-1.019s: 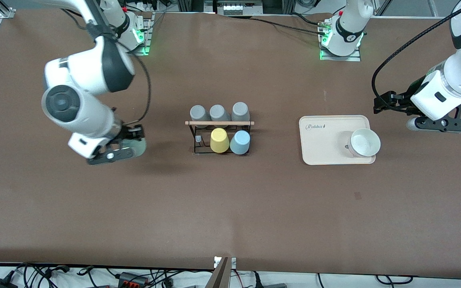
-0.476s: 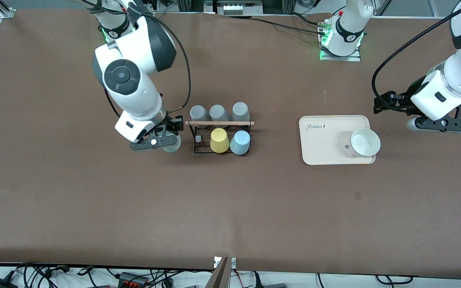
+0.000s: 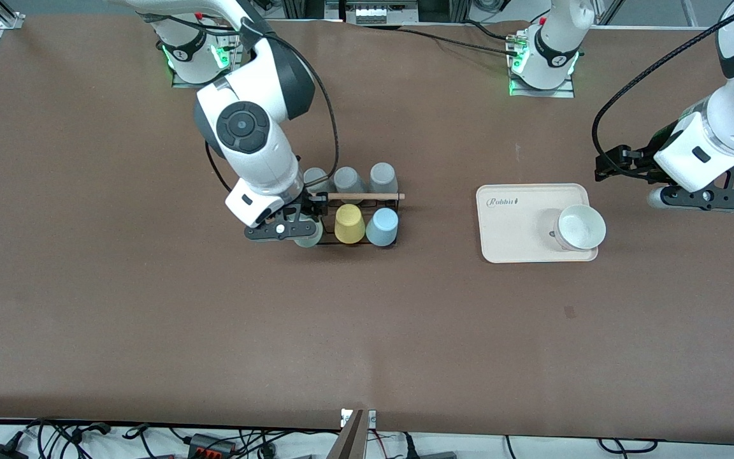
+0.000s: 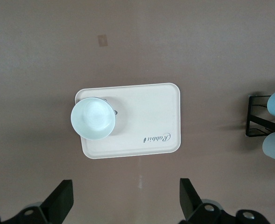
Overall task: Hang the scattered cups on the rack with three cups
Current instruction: 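Carry the pale teal cup to the rack beside the yellow cup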
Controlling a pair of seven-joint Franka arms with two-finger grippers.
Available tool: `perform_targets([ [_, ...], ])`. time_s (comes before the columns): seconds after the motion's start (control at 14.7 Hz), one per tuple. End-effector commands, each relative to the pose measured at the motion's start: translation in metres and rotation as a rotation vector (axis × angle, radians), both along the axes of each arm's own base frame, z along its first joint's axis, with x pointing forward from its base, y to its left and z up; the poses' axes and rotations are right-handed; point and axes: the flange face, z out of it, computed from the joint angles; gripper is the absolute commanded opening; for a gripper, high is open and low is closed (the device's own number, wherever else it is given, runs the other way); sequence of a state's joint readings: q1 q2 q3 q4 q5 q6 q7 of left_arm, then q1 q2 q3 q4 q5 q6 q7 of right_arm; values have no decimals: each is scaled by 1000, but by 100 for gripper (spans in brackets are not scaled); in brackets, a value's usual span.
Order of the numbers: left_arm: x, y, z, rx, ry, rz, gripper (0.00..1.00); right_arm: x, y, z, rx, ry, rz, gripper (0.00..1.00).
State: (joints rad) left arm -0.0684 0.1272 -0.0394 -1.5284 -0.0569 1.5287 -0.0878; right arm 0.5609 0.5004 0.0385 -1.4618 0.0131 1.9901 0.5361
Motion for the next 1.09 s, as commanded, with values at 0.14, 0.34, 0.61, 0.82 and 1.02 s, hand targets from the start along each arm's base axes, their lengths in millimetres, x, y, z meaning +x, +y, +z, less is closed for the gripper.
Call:
perform_targets([
  [0.14,-7,2,5,-16,3,1,100,-1,14,-3,8,22,-46,12],
  [0.34,-7,2,5,-16,3,1,100,-1,17,-19,10,50,-56,12],
  [0.61,-7,2,5,-16,3,1,100,-1,18,-28,28,81,-74,12],
  [0.82,-6,6,5,-16,3,7,100,-3,14,-46,-11,122,-76,12],
  [1.02,-6,5,5,-16,3,5,100,-3,13,-57,-23,142,-96,13],
])
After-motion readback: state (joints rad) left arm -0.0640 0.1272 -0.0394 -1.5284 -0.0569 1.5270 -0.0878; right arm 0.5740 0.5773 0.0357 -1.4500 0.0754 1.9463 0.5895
